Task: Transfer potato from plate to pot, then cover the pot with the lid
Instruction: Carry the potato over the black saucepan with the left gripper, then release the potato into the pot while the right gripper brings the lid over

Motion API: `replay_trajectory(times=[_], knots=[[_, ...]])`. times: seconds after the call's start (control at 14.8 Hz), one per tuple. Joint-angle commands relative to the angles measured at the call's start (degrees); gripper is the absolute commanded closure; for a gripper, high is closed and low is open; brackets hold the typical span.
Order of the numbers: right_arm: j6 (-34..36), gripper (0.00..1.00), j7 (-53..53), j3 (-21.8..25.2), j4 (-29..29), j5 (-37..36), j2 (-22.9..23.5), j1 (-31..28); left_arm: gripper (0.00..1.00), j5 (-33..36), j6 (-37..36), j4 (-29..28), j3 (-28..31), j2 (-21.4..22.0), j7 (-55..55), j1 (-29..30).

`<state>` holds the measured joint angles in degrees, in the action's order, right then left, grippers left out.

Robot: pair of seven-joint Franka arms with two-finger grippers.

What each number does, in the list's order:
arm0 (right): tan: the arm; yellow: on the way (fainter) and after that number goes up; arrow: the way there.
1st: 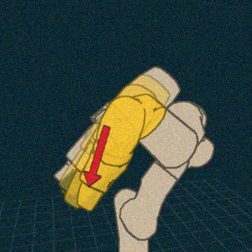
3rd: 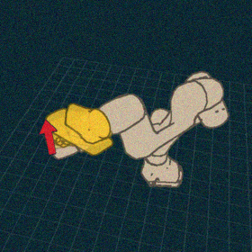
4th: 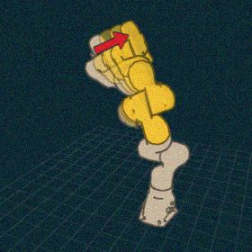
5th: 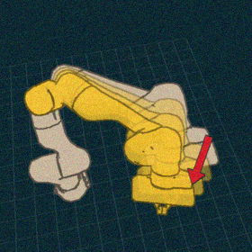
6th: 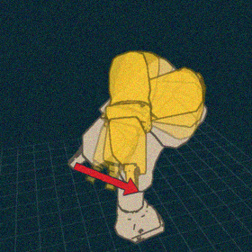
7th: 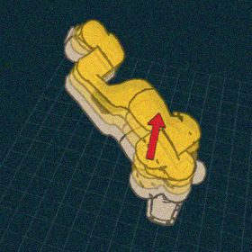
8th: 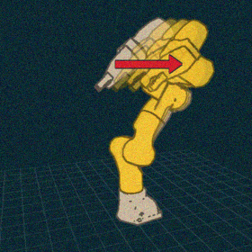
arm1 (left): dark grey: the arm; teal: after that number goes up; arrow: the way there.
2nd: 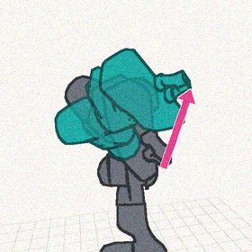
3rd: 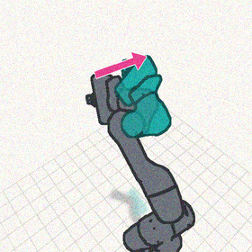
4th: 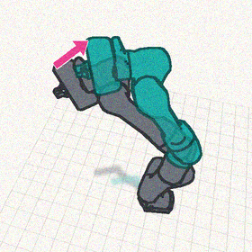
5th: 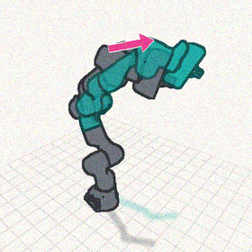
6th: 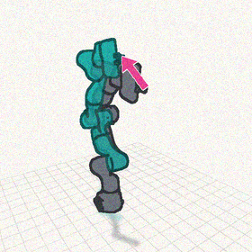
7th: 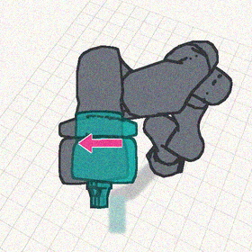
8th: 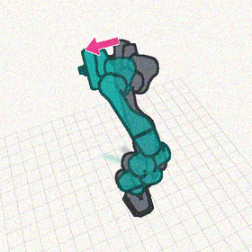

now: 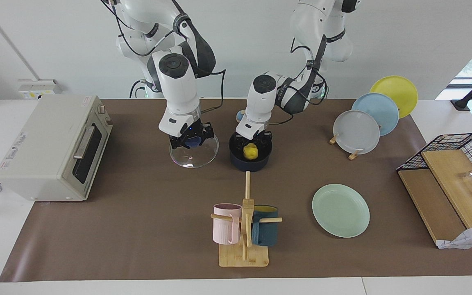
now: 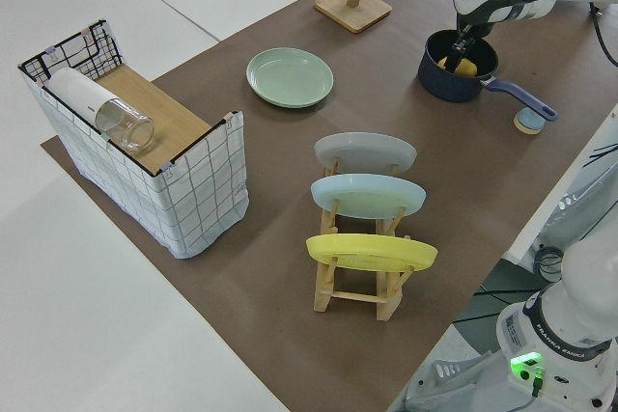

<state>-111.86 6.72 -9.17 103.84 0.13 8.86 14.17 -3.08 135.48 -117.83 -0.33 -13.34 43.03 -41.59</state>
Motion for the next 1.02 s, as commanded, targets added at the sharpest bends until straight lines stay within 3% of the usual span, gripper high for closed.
replay_trajectory(times=[0.0, 0.14, 0.34, 0.68, 0.75, 0.95], knots=[[-1.34, 1.0, 1.98, -0.24, 0.4, 0.66, -0.25, -0.11, 0.0, 1.23, -3.01, 0.75, 0.86, 2.0, -0.22, -0.07], [-1.43, 1.0, 2.07, -0.24, 0.49, 0.66, -0.25, -0.11, 0.0, 1.23, -6.53, 2.59, 1.29, 3.32, -0.75, 0.45], [-2.22, 1.0, 3.03, -0.24, 0.49, 0.66, -0.25, 0.77, 0.0, 1.15, -15.03, 6.98, 1.21, 7.0, -5.3, 5.89], [-6.08, 1.0, 16.72, -0.24, -0.65, 0.57, 1.5, 9.72, 0.0, 1.06, -29.63, 15.6, 1.47, 14.03, -15.48, 18.01], [-7.39, 1.0, 20.49, -0.24, -1.61, -0.21, 2.81, 12.35, 0.0, 1.06, -32.62, 16.65, 1.38, 15.26, -20.22, 21.34], [-4.34, 1.0, 31.57, 0.03, -13.19, -5.28, 12.91, 20.27, 0.0, 1.06, -38.52, 18.94, 1.38, 17.82, -33.59, 30.32]])
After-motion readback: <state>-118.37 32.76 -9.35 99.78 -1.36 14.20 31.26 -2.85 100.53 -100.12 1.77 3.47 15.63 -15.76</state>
